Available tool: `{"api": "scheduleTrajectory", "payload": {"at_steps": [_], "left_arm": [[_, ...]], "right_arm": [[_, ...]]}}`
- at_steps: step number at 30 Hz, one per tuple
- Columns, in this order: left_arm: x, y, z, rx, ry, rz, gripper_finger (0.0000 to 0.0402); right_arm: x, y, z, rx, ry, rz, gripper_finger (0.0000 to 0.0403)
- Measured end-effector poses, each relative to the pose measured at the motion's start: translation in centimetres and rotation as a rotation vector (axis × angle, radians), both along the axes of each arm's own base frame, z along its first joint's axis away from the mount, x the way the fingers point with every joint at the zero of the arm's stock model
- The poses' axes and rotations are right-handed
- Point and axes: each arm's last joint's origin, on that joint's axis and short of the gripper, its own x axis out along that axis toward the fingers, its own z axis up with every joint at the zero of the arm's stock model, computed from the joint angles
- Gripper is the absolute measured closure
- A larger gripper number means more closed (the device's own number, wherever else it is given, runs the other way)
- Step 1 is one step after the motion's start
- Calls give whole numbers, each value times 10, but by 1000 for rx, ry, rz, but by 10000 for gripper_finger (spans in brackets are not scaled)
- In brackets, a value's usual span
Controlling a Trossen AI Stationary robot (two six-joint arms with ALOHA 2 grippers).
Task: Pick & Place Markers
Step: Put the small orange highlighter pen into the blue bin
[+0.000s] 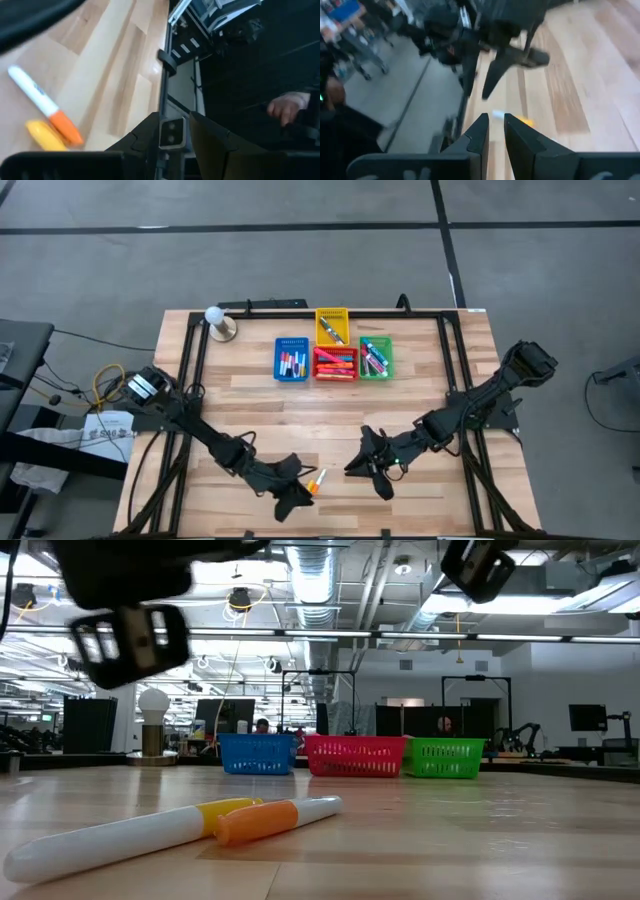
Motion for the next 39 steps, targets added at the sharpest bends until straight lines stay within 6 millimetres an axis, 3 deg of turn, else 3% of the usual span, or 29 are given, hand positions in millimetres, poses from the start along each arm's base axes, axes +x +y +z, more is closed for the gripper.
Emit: {"api": "scheduleTrajectory", "payload": {"at_steps": [8, 17, 23, 28, 34, 39], "left_arm": [[6, 3, -5, 68, -4, -54, 296], [-12, -1, -25, 186, 207, -99, 296], [-27, -9, -29, 167, 317, -120, 296], [-32, -11, -11, 141, 264, -86, 296], [-38, -3, 24, 163, 152, -49, 296], [-45, 8, 53, 229, 37, 29, 296]], "right_arm": [[-20, 7, -22, -255, 178, 124, 351], [-12, -4, -20, -260, 157, 63, 351], [-4, -10, -15, -244, 92, 42, 351], [-1, -10, -11, -249, 35, 50, 351], [3, -13, -8, -272, 11, 57, 351], [25, 1, -7, -330, -14, 110, 341]]}}
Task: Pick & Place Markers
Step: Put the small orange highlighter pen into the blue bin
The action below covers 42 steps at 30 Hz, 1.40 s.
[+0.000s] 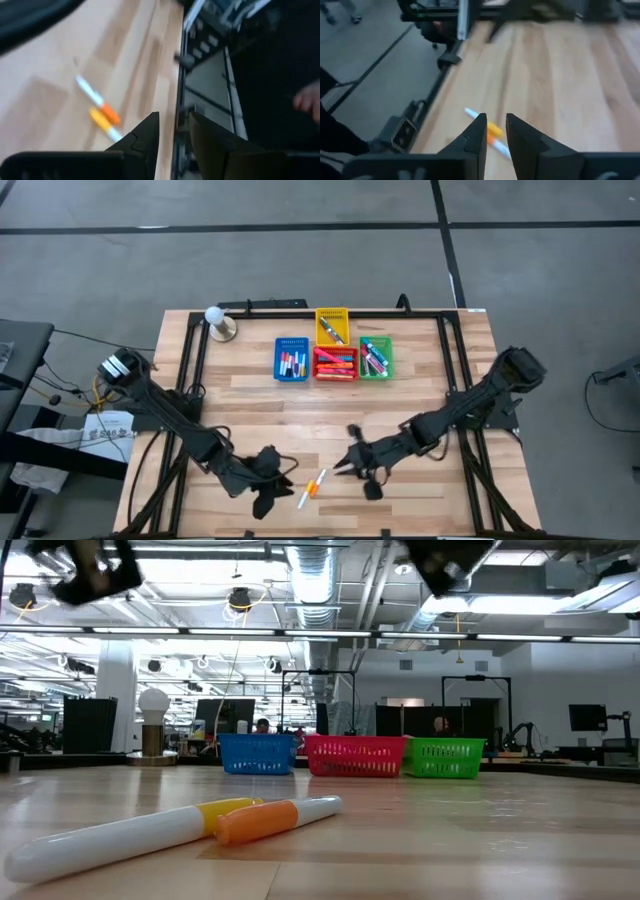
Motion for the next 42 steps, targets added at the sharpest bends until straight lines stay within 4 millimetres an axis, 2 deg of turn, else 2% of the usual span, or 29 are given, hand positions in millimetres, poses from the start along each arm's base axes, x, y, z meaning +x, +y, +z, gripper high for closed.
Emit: {"api": "scheduleTrajectory", "payload": {"at_steps": [4, 9, 15, 24, 32, 36, 38, 42], "left_arm": [[-6, 8, 19, 67, -86, 15, 296], [-19, 15, 32, 88, -68, 1, 296], [-31, 11, 25, 98, -53, 46, 296], [-43, 6, 5, 57, -24, 161, 296], [-43, 7, 3, 65, -49, 198, 296], [-43, 8, 4, 73, -64, 214, 296], [-43, 8, 4, 76, -66, 216, 296], [-43, 7, 4, 76, -68, 216, 296]], "right_arm": [[30, 18, -7, -49, 43, 62, 335], [55, 28, -19, -116, 200, 70, 336], [64, 35, -27, -129, 346, 136, 337], [69, 37, -29, -125, 311, 153, 337], [74, 29, -29, -181, 280, 183, 337], [81, 22, -38, -180, 285, 175, 335], [90, 23, -45, -137, 256, 191, 328], [93, 25, -65, -147, 300, 191, 308]]}}
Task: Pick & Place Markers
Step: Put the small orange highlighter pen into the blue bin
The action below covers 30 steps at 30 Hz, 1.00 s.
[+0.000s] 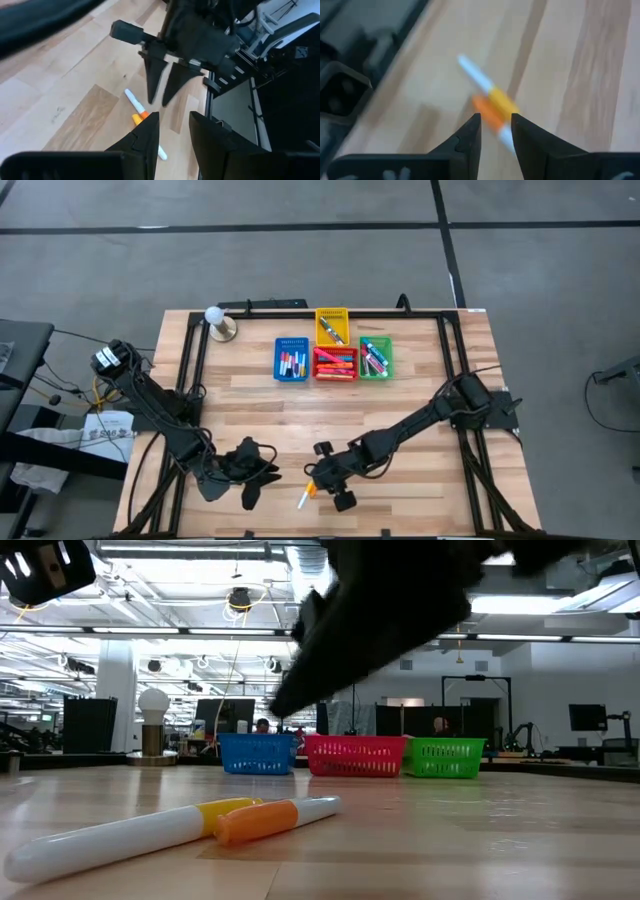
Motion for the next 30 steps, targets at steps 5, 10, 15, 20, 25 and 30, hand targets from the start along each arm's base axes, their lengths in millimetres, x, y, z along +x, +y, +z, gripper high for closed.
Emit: {"api": "scheduleTrajectory", "payload": {"at_steps": [5, 10, 15, 20, 25, 30], "left_arm": [[0, -1, 0, 0, -5, -3, 296], [-1, 0, -2, 2, -4, -2, 296], [-1, 0, -2, 3, -4, 1, 296], [0, 1, -2, 4, -5, 6, 296], [0, 1, -2, 6, -7, 10, 296], [0, 1, -2, 6, -7, 10, 296]], "right_arm": [[1, 1, -7, -16, 19, 14, 285], [-2, 0, -14, -43, 62, 58, 275], [-2, -4, -21, -88, 83, 80, 277], [1, -10, -20, -122, 58, 81, 280], [5, -17, -28, -141, 69, 90, 280], [6, -18, -47, -125, 139, 129, 282]]}}
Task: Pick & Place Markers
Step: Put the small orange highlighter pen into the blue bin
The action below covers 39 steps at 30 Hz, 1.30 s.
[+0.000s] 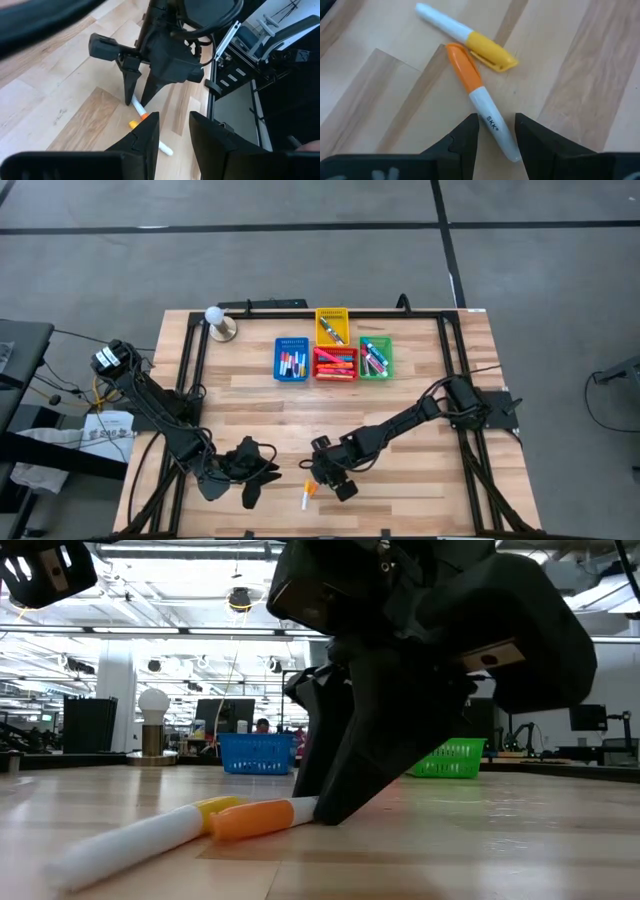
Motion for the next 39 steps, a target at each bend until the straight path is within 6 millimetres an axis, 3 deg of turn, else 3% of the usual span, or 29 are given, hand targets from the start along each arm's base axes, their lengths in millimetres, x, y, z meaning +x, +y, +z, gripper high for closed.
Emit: {"api": "scheduleTrajectory", "payload": {"at_steps": [7, 15, 21, 27, 39], "left_arm": [[0, 0, 0, 0, 0, 0, 296], [0, 0, 0, 7, -7, 14, 296], [0, 1, 0, 9, -11, 20, 296], [0, 1, 1, 12, -18, 31, 296], [0, 1, 1, -66, -18, 64, 296]], "right_arm": [[-4, 5, -6, -9, 35, 15, 293], [-6, 5, -2, 3, 48, 24, 383], [-10, 6, 3, 66, 97, 37, 378], [-20, 4, 23, 87, 128, 48, 387], [-39, 0, 93, 138, 52, 32, 385]]}}
